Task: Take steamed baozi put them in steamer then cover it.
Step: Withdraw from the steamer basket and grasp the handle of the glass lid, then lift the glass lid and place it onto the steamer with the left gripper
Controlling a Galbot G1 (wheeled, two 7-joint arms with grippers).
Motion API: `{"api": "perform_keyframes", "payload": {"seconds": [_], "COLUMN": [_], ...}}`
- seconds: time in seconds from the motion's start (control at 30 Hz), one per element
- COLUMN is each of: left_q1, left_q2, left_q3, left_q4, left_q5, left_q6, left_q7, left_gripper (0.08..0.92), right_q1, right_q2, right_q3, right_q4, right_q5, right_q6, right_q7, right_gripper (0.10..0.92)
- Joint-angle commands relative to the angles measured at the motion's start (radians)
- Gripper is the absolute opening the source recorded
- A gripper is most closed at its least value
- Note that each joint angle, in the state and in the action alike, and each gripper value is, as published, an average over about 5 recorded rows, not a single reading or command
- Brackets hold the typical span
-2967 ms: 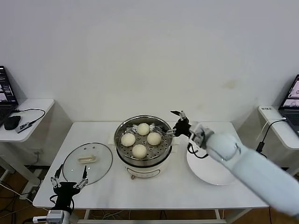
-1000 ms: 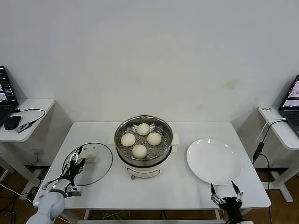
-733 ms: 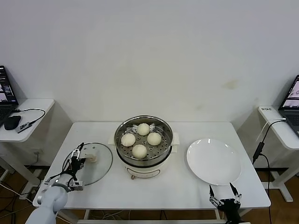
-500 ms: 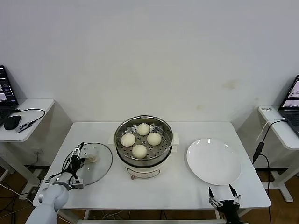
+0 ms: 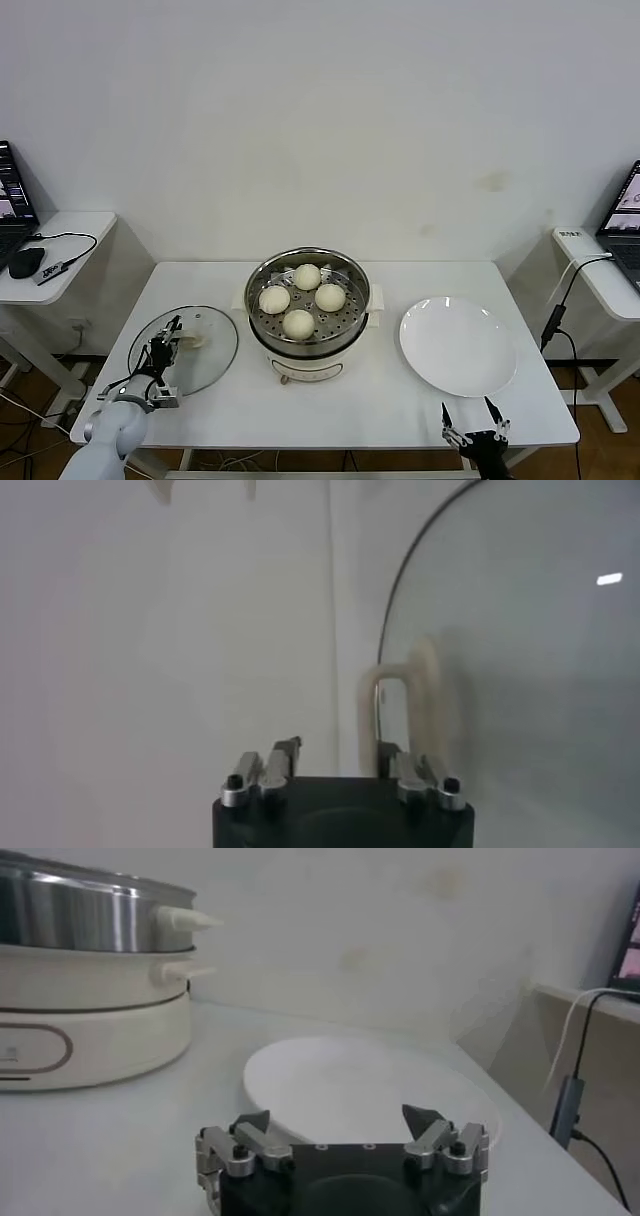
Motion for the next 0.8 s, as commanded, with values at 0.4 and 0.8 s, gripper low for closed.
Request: {"api": "perform_keyframes", "payload": {"seconds": [0.4, 0.8], "left_q1": [0.126, 0.273], "left_q2": [0.047, 0.187], "left_q3": [-0.13, -0.257], "left_q4": [-0.234, -0.554], "left_q5": [-0.026, -0.155], "left_q6": [-0.022, 0.032], "left_q7": [-0.059, 0.098], "left_gripper": [0.139, 0.139], "right_q1": [-0.002, 0.014], "right_q2": [-0.007, -0.03], "right_q3": [-0.021, -0.05], "right_q4": [0.006, -0.007], "right_q5": [-0.011, -0.018], "right_q6": [0.003, 0.004], "right_q7": [0.002, -0.004], "right_gripper": [0.823, 0.823]}}
